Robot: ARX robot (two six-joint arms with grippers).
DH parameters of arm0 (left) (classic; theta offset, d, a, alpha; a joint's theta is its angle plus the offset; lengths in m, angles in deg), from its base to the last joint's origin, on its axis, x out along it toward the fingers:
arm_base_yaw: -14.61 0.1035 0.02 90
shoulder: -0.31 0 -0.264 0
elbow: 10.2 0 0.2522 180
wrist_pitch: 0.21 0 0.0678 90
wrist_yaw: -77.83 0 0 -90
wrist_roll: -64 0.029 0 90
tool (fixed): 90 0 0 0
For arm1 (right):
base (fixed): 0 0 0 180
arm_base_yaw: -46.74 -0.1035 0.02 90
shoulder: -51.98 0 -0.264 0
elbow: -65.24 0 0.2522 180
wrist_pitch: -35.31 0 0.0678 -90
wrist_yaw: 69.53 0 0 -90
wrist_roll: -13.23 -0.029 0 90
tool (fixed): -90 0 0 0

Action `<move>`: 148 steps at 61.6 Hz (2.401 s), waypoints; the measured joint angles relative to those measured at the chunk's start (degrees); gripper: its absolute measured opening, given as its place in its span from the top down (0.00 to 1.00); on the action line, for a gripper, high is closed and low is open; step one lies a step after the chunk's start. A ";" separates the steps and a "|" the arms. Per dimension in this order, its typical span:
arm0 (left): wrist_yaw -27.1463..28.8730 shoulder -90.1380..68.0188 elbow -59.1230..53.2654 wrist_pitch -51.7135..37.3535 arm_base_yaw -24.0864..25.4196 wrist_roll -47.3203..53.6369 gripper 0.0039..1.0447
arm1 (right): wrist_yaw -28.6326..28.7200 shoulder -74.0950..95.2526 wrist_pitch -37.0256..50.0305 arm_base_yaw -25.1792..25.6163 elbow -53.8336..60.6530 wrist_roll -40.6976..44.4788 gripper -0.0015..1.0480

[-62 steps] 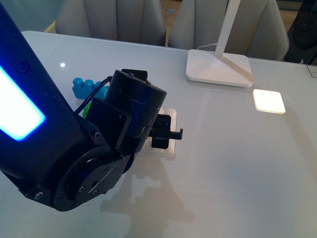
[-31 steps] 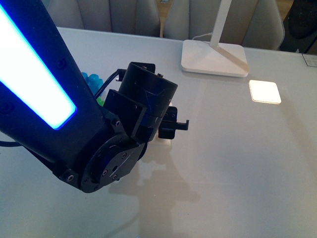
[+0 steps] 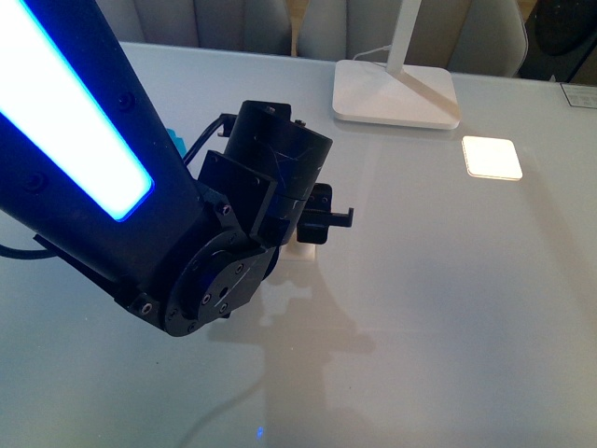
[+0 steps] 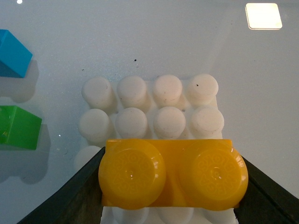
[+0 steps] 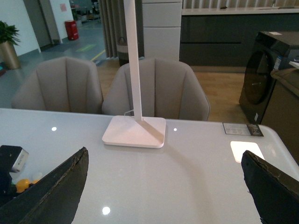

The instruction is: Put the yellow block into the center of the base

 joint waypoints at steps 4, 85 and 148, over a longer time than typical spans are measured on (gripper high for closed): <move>-0.15 -0.17 0.26 0.00 0.00 0.17 0.39 | -0.02 0.00 0.00 0.00 0.00 0.00 0.08; -0.31 -2.89 2.62 1.01 0.26 0.76 0.39 | -0.02 0.00 0.00 0.00 0.00 0.00 0.08; 0.59 -3.76 3.39 0.68 0.44 -0.59 0.40 | -0.02 0.00 0.00 0.00 0.00 0.00 0.09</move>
